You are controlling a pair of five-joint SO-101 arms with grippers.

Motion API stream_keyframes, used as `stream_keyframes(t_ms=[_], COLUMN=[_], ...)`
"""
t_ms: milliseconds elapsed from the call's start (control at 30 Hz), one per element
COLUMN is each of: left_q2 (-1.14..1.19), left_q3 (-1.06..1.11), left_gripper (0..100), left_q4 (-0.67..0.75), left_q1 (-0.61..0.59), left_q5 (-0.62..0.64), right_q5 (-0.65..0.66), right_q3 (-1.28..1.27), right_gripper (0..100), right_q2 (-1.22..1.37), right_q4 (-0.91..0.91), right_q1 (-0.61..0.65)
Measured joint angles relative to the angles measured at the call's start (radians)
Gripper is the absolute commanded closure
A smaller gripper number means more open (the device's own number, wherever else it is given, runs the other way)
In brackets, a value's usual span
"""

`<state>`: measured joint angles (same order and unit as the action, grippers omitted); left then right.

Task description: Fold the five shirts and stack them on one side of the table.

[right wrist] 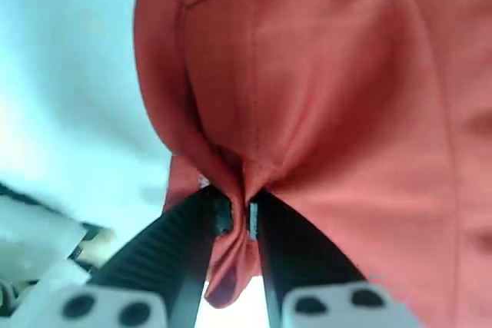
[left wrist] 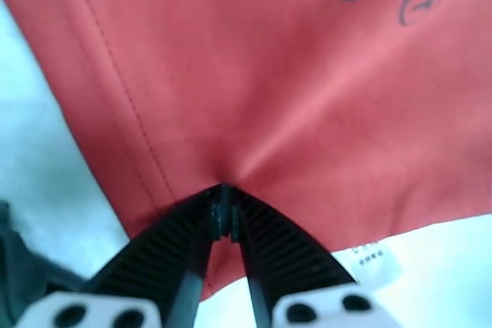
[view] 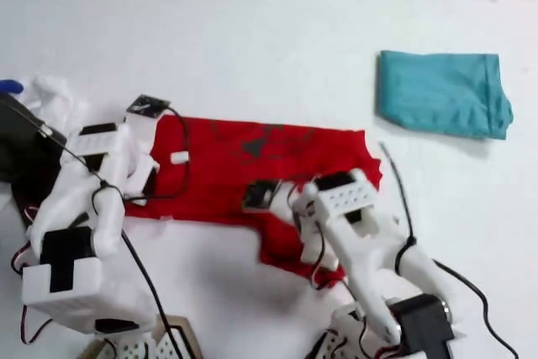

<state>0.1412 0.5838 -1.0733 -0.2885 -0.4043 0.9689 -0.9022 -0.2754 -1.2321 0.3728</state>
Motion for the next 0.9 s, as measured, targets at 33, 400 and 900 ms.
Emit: stream_keyframes(t_ms=[33,400,900], left_q2=[0.0,0.0,0.0], left_q3=[0.0,0.0,0.0], left_gripper=[98,97,97], left_q4=[0.0,0.0,0.0], left_q1=[0.0,0.0,0.0], left_q5=[0.0,0.0,0.0], right_q5=[0.0,0.0,-0.091], right_q3=[0.046,0.448,0.818], right_gripper=[98.0,98.0,84.3], right_q2=[0.005,0.084,0.528], right_q4=[-0.015,-0.054,-0.017], right_q1=[-0.028,-0.146,-0.319])
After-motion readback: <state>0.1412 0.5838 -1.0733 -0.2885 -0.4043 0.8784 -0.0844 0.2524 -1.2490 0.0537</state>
